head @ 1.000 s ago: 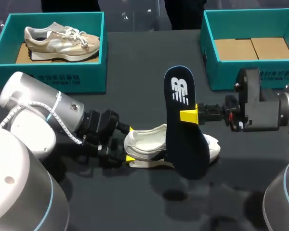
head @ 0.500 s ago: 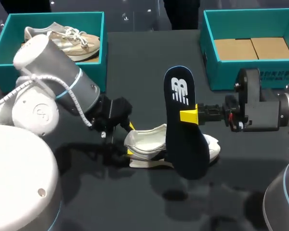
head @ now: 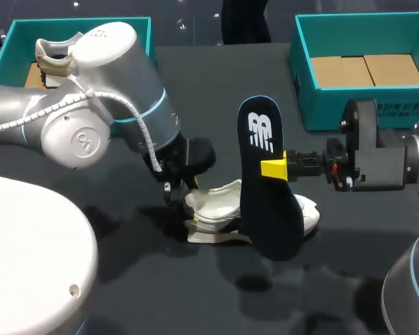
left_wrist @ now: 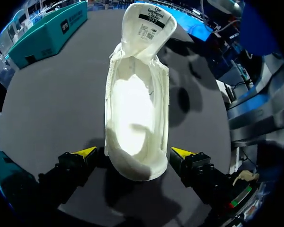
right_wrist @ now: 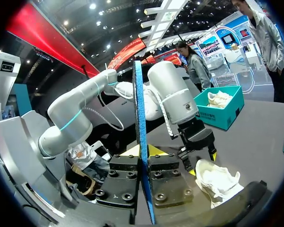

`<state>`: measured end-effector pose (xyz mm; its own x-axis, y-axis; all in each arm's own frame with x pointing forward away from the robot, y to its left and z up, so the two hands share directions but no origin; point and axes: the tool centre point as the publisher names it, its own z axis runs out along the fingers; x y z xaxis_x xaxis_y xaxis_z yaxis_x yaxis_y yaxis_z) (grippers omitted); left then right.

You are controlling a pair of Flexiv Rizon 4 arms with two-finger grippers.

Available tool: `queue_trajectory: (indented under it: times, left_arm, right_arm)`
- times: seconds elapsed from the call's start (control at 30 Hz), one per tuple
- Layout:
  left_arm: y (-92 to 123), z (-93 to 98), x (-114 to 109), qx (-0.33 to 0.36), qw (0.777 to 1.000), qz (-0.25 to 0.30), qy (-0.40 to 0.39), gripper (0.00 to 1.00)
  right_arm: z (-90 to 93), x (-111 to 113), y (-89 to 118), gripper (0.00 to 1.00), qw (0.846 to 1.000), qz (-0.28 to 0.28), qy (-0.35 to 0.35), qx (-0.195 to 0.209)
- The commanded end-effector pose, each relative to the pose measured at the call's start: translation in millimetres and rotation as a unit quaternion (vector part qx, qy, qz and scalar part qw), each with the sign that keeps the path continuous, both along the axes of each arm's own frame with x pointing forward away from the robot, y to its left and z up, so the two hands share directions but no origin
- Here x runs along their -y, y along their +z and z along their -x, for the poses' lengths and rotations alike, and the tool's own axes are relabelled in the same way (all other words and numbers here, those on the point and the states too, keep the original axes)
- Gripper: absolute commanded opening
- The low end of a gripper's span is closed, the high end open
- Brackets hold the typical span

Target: Take the shoe out of the shoebox, open the shoe tongue, remove and reinsert the insole, then place the shoe into the shoebox

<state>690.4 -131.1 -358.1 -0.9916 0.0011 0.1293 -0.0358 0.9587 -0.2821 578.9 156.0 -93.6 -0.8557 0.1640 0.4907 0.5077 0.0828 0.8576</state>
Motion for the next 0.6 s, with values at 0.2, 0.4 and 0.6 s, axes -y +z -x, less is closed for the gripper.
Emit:
queue_trajectory:
  times: [0.2, 0.4, 0.6]
  left_arm:
    - [0, 5.4, 2, 0.006, 0.994, -0.110, -0.014, 1.00]
    - [0, 3.8, 2, 0.004, 0.993, -0.122, -0.009, 1.00]
    - [23, 1.9, 8, 0.017, 0.993, -0.116, -0.004, 1.00]
  right_arm:
    - [2.6, 0, -1, 0.00, 1.000, 0.000, -0.003, 0.001]
    - [2.6, 0, -1, 0.00, 1.000, 0.000, -0.003, 0.001]
    - [2.6, 0, -1, 0.00, 1.000, 0.000, -0.003, 0.001]
